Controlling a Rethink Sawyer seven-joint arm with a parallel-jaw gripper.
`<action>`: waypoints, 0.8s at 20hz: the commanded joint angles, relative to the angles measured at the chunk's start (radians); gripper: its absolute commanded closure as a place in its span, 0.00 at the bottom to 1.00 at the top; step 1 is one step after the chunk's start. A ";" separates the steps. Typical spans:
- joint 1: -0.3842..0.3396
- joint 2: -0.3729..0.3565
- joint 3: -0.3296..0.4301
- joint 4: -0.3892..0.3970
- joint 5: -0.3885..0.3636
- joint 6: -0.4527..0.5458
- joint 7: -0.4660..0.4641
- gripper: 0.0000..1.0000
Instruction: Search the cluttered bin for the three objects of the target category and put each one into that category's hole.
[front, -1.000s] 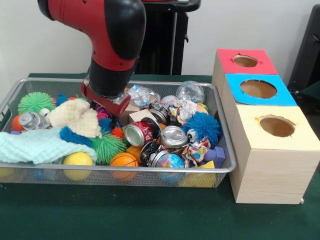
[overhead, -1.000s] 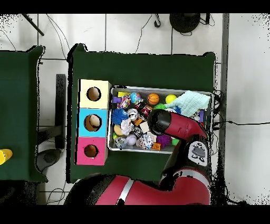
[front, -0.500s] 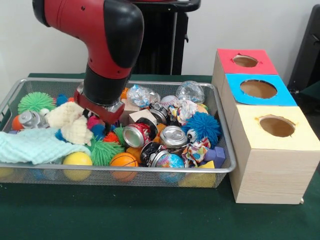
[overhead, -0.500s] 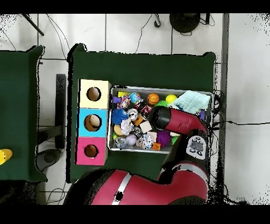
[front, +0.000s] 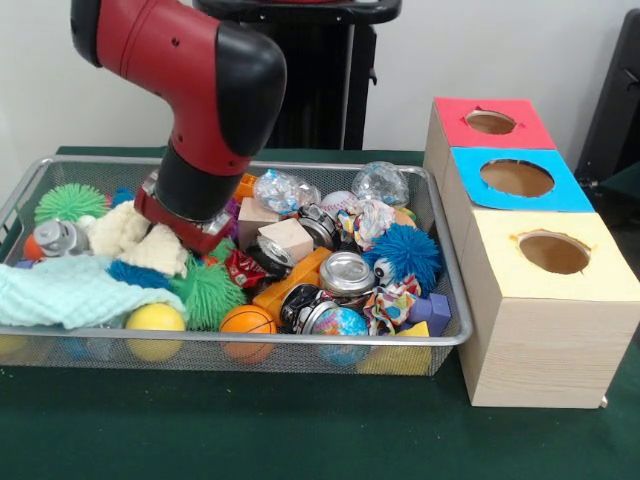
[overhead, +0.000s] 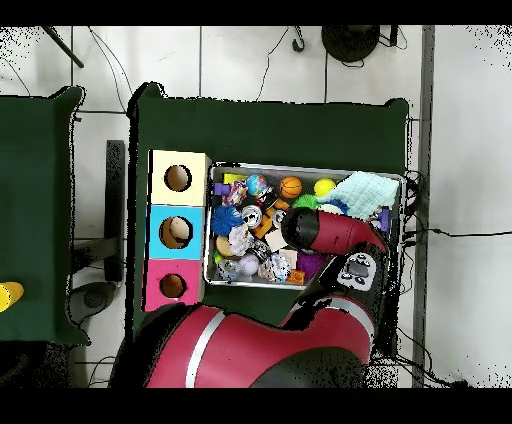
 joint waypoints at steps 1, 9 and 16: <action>-0.048 0.212 0.028 -0.189 -0.014 -0.308 0.162 0.00; -0.060 0.207 0.053 -0.177 -0.023 -0.347 0.143 1.00; -0.073 0.141 0.090 -0.122 -0.020 -0.299 0.129 1.00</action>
